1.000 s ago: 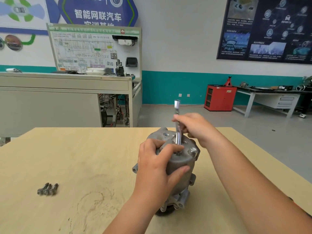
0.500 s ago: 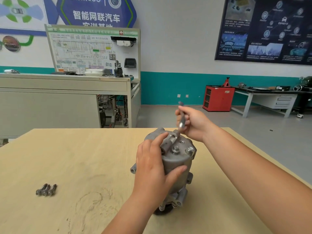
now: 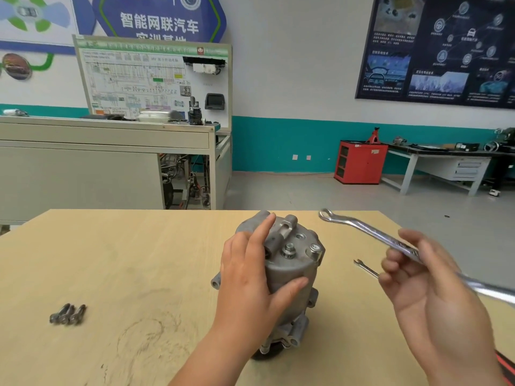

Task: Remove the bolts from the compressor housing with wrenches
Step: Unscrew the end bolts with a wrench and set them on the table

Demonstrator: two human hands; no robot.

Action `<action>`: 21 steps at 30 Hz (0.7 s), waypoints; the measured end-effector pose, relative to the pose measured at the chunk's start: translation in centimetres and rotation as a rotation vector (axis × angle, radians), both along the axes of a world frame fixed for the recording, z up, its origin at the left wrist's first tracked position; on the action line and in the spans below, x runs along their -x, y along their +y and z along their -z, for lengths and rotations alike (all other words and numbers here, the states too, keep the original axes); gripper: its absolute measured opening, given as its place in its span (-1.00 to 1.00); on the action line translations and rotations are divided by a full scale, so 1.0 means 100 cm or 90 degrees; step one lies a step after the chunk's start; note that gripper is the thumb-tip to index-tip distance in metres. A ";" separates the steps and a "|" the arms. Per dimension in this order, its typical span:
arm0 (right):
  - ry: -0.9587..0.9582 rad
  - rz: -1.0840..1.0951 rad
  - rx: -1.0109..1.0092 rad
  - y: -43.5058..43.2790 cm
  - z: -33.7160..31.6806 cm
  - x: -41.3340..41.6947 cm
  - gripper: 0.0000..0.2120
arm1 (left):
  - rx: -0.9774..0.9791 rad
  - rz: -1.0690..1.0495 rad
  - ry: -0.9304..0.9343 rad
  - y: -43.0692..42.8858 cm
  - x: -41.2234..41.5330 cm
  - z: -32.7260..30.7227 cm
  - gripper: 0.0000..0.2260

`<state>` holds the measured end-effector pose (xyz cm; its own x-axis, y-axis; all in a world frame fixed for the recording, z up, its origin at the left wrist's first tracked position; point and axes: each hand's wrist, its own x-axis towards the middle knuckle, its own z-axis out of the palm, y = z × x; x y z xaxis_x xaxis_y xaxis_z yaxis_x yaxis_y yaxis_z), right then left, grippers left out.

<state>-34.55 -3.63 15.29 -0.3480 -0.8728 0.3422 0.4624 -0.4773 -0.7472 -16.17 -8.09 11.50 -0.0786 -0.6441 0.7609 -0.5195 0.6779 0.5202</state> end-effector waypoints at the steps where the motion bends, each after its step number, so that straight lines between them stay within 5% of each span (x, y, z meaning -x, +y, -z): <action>1: 0.015 0.015 0.004 0.007 0.004 -0.001 -0.70 | 0.005 0.001 0.003 0.000 0.000 0.000 -0.37; 4: 0.046 -0.011 0.008 0.032 0.001 -0.014 -0.89 | 0.022 0.009 0.009 -0.001 -0.001 0.001 -0.35; 10: 0.193 -0.123 -0.097 0.048 -0.013 -0.039 -0.27 | 0.034 0.031 0.028 -0.001 -0.006 0.001 -0.30; 19: 0.554 -0.031 -0.052 0.056 -0.012 -0.054 -0.45 | 0.072 0.063 0.048 -0.008 -0.011 0.005 -0.40; 21: 0.491 -0.058 -0.086 0.052 -0.008 -0.050 -0.52 | 0.074 0.063 0.034 -0.009 -0.013 0.005 -0.44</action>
